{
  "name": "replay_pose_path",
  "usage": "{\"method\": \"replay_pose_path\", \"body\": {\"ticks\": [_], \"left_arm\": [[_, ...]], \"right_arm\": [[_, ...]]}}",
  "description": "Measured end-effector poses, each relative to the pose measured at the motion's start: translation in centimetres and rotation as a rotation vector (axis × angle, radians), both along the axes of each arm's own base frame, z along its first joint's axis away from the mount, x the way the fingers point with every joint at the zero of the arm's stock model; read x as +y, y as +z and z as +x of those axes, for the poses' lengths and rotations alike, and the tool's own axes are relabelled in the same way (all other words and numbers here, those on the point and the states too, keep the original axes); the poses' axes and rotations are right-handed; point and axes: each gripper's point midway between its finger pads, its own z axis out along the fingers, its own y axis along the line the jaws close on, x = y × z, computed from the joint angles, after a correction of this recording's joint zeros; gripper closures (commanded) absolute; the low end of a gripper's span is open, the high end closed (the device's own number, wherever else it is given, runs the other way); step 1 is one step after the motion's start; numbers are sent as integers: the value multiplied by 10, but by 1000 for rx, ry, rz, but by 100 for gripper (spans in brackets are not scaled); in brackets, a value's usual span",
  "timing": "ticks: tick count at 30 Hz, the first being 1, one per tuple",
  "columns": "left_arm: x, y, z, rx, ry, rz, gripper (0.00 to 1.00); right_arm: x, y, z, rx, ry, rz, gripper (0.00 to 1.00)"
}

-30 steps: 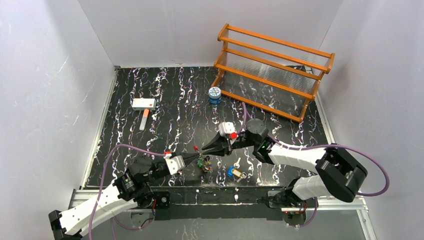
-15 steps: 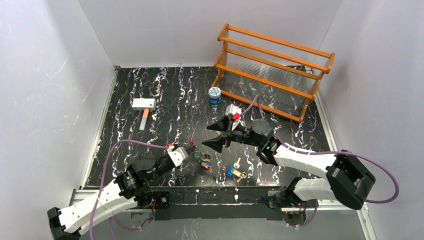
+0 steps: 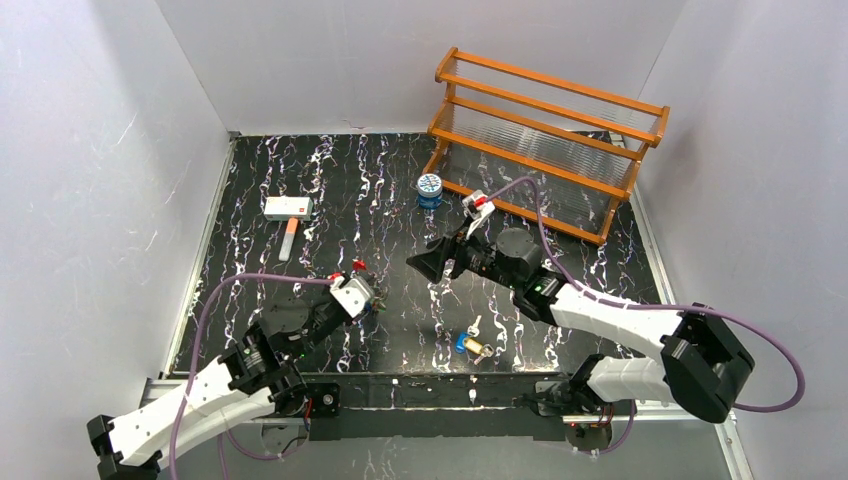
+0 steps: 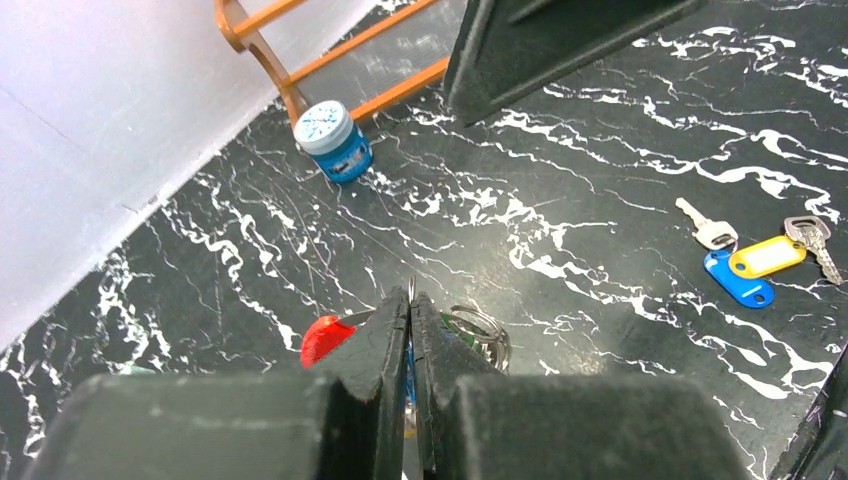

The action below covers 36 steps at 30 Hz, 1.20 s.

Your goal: Put the keys on the keyring

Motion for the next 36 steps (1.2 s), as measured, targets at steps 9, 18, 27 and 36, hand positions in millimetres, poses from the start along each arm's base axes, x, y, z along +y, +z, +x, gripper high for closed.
{"method": "replay_pose_path", "body": {"ticks": [9,18,27,36], "left_arm": [[-16,-65,8,132,23,47,100],[-10,-50,8,101,51,-72,100],[-6,-65,2,159,65,-160,100],[-5,-83,0,228,88,-205,100]], "right_arm": [[4,-37,-1,248,24,-28,22],[-7,-79,-1,481,134,27,31],[7,-119,-27,719,372,71,36],[10,-105,-29,668,433,73,36]]}}
